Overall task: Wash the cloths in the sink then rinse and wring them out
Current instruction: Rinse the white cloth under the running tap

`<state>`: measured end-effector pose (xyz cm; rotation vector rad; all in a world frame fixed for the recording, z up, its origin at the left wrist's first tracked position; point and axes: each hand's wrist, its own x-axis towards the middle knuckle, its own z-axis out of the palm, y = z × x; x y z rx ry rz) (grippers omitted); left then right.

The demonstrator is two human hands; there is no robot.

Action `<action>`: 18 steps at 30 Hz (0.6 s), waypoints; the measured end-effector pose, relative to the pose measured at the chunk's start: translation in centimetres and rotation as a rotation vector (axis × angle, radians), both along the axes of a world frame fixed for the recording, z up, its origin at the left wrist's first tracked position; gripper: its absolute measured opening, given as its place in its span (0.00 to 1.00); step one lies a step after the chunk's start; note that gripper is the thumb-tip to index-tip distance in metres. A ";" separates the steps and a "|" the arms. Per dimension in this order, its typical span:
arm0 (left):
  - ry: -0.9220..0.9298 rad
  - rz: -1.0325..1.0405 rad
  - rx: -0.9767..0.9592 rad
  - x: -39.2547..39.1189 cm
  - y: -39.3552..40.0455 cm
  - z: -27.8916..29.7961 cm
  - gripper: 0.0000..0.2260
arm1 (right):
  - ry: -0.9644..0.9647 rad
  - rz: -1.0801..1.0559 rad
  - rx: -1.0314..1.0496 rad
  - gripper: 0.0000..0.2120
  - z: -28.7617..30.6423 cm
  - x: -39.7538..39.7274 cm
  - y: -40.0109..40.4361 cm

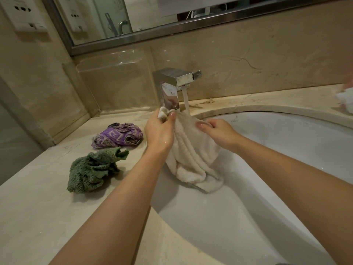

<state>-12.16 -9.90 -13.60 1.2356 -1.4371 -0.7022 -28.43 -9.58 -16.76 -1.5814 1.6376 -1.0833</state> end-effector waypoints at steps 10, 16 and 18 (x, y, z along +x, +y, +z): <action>0.019 -0.056 0.147 -0.4 -0.5 -0.2 0.09 | -0.779 -0.039 0.179 0.19 1.0 -1.8 0.2; 0.190 -0.119 0.244 -0.3 -0.6 0.2 0.07 | -0.887 0.093 0.237 0.22 1.0 -1.6 -0.4; 0.257 -0.119 0.258 -0.1 -0.8 0.1 0.07 | -0.883 0.001 0.167 0.19 1.2 -1.2 -0.5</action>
